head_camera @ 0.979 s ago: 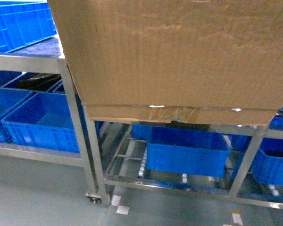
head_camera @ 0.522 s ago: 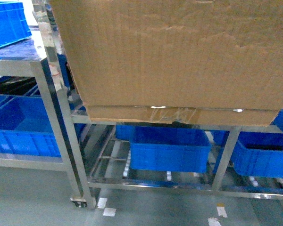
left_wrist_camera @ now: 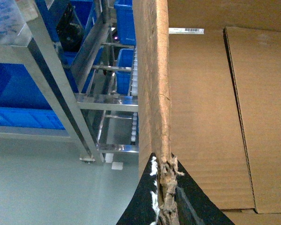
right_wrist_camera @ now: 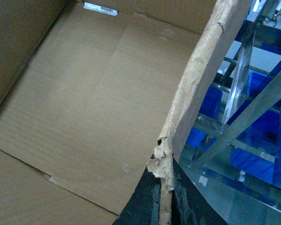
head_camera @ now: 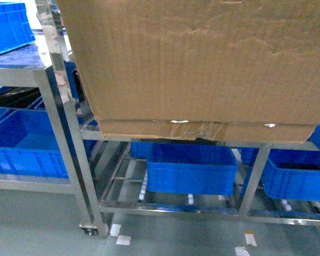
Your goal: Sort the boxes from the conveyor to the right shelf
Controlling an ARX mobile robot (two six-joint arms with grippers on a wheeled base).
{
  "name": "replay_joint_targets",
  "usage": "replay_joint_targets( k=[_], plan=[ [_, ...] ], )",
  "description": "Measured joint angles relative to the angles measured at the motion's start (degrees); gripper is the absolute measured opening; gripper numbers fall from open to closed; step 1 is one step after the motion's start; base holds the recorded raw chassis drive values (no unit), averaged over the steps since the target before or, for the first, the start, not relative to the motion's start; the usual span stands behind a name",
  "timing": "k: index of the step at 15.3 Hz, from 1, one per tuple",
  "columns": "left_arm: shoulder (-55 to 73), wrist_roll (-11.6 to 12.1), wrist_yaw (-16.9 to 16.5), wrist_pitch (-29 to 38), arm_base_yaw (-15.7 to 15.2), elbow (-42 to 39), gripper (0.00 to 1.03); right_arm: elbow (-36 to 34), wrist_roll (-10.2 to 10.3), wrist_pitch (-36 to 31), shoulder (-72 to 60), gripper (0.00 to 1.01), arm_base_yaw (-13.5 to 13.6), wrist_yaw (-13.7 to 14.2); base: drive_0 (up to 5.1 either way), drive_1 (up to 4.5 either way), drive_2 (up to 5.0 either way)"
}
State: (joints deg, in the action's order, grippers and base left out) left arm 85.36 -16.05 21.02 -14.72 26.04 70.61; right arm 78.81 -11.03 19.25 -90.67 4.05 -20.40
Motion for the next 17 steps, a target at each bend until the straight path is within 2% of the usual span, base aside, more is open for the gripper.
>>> replay_joint_targets(
  k=[7, 17],
  plan=[
    [0.0, 0.0, 0.0, 0.0, 0.0, 0.0, 0.02, 0.0, 0.0, 0.0, 0.0, 0.02, 0.0, 0.0, -3.7, 4.72, -1.2],
    [0.0, 0.0, 0.0, 0.1, 0.0, 0.0, 0.02, 0.0, 0.0, -0.1, 0.1, 0.02, 0.0, 0.0, 0.0, 0.0, 0.0]
  ],
)
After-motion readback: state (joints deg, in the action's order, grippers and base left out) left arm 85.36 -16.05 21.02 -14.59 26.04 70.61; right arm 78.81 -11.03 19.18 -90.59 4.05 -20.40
